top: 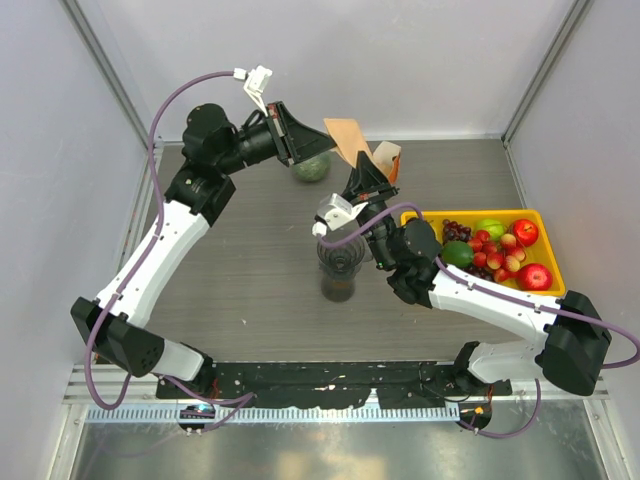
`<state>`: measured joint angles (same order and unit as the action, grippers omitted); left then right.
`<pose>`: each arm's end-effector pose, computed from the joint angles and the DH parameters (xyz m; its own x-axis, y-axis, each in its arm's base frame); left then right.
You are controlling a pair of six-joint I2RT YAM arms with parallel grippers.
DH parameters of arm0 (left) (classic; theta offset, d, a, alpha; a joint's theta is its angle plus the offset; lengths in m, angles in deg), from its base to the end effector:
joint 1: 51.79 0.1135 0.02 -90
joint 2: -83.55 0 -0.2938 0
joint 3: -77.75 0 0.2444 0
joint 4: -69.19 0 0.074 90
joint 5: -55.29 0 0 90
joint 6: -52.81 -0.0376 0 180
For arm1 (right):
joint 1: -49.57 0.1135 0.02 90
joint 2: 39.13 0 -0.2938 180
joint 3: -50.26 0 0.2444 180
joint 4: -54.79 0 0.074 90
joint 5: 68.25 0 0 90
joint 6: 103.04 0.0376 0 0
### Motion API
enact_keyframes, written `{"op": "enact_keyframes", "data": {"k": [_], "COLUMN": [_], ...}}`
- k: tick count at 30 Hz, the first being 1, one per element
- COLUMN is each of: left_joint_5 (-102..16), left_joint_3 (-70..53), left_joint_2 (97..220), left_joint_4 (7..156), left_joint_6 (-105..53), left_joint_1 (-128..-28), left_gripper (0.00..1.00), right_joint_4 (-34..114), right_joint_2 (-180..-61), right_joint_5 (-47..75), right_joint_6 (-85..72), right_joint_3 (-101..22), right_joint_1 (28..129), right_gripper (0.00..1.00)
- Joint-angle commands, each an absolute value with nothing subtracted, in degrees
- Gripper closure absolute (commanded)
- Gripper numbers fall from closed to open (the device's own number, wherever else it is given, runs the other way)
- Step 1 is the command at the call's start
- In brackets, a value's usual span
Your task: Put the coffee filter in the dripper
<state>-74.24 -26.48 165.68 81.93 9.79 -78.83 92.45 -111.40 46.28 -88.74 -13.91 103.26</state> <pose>0.2633 -0.1613 0.5132 -0.5665 -0.3440 -0.7489 0.7268 0.2199 -0.6508 0.1705 0.2056 0.4123 0.5753 -0.7058 -0.4133 0.1548 0.5902 -0.7923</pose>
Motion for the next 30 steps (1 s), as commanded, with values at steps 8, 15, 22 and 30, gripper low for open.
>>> {"op": "enact_keyframes", "data": {"k": [8,15,22,30], "left_joint_5": [-70.67,-67.93,-69.16,-67.41], "left_joint_3": [-29.98,-28.66,-26.64,-27.52], "left_joint_2": [166.17,165.55,165.38,165.90], "left_joint_4": [85.85,87.09,81.75,86.73], "left_joint_6": [8.25,8.51,11.68,9.84], "left_joint_1": [-79.21,-79.21,-79.12,-79.21], "left_gripper": [0.64,0.60,0.53,0.63], "right_joint_4": [93.75,94.63,93.84,93.22], "right_joint_2": [-111.37,-112.87,-114.54,-115.24], "right_joint_5": [46.18,47.50,49.34,50.05], "right_joint_6": [-89.77,-92.93,-95.74,-96.18], "right_joint_3": [-16.95,-17.04,-17.92,-19.32], "right_joint_1": [104.50,104.50,104.41,104.41], "right_gripper": [0.95,0.95,0.95,0.95]}}
